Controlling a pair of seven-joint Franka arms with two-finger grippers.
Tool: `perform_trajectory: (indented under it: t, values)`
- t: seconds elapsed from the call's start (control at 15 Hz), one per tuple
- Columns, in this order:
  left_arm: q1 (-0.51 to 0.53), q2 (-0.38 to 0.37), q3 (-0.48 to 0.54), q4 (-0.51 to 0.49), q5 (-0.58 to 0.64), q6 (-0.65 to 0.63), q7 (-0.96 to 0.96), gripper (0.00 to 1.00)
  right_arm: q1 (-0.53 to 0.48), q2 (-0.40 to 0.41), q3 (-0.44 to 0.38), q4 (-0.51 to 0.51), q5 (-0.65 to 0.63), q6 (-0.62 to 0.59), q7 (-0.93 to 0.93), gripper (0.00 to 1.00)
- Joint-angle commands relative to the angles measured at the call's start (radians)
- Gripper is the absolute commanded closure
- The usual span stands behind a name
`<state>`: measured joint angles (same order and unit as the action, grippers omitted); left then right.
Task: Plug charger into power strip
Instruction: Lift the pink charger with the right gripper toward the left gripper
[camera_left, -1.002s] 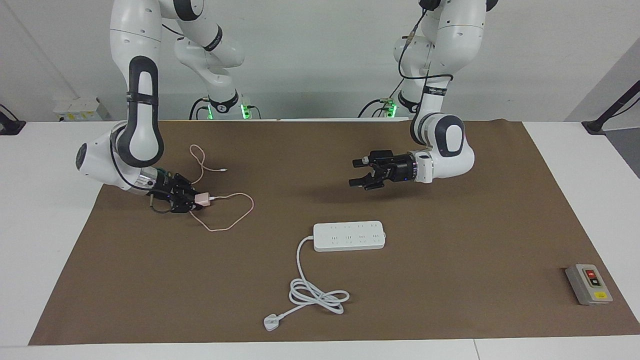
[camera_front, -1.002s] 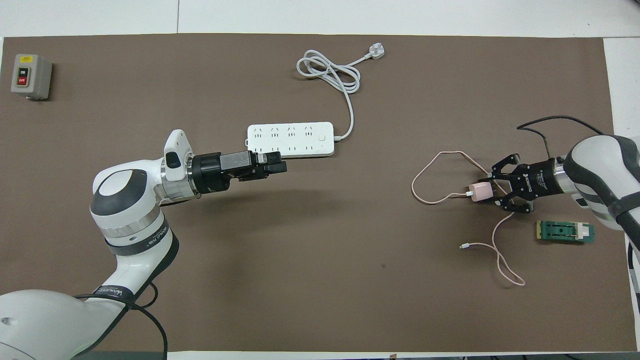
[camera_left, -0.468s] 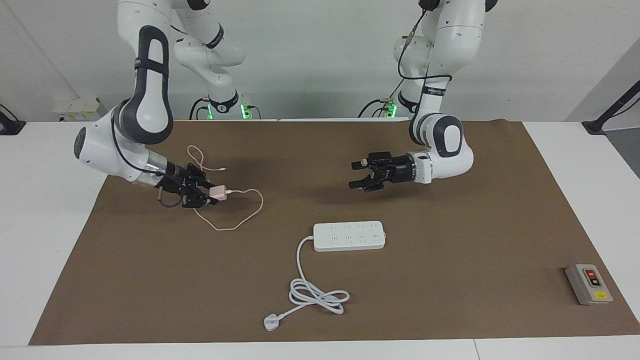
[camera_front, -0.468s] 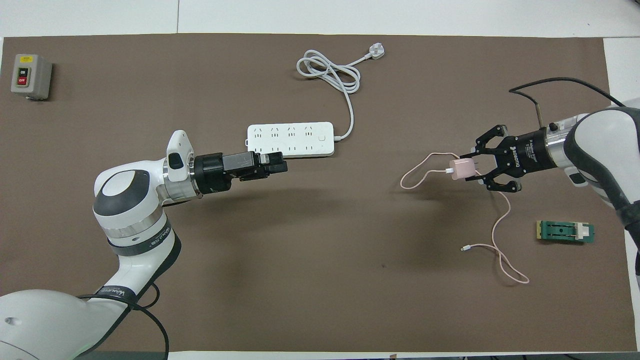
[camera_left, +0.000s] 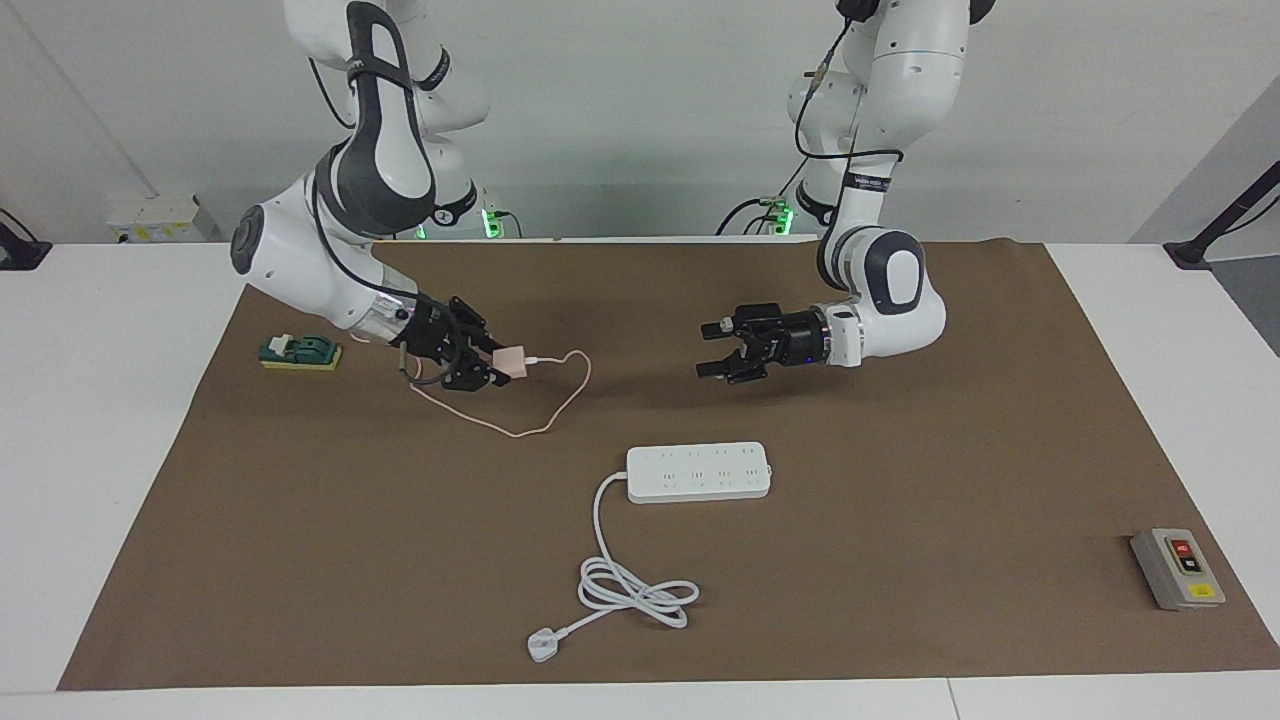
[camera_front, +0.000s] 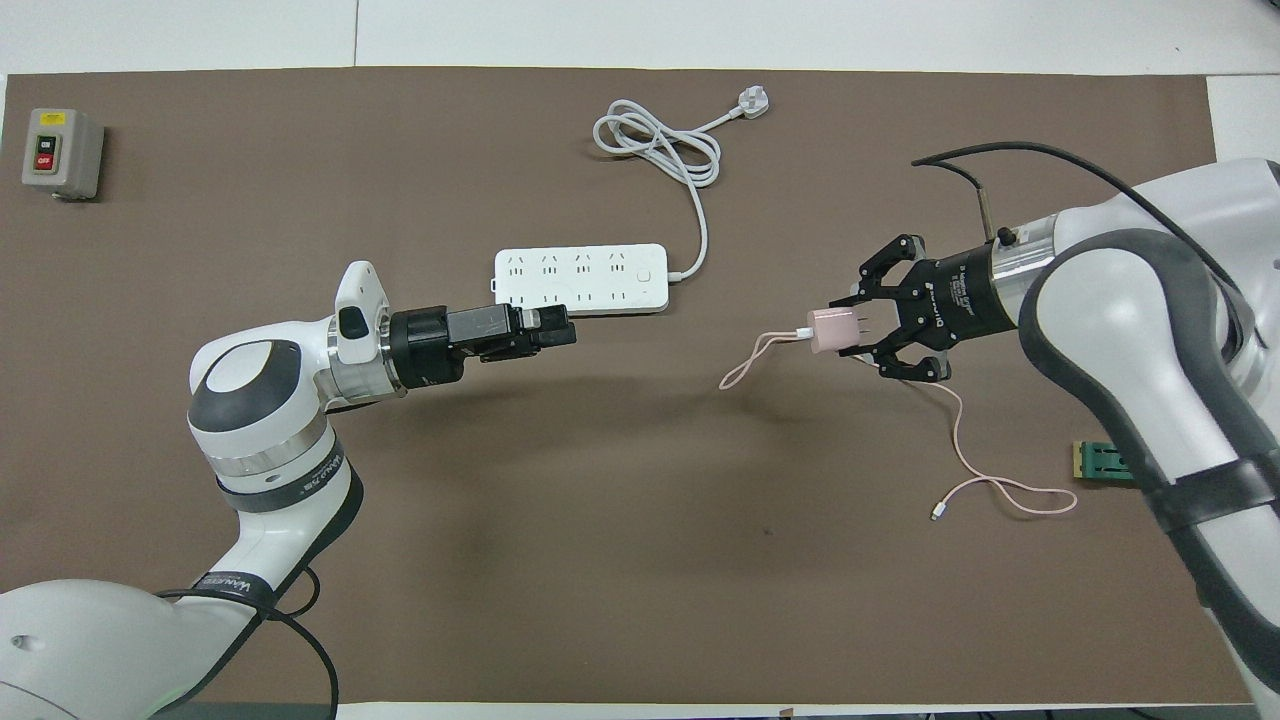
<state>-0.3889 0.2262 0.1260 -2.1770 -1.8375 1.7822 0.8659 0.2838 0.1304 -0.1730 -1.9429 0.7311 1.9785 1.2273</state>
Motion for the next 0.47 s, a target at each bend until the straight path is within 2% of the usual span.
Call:
perform_trajectory:
  t: [0.0,0.13,0.4]
  values:
    - [-0.027,0.013,0.012,0.014,-0.023,0.022,0.021,0.0,0.055,0.009,-0.002,0.015,0.042,0.071,0.07,0.9]
    - [-0.028,0.013,0.011,0.016,-0.029,0.026,0.021,0.0,0.1,0.009,-0.002,0.015,0.05,0.106,0.099,0.9]
    - [-0.034,0.015,0.012,0.019,-0.031,0.036,0.024,0.0,0.175,0.008,-0.002,0.015,0.142,0.184,0.116,0.9]
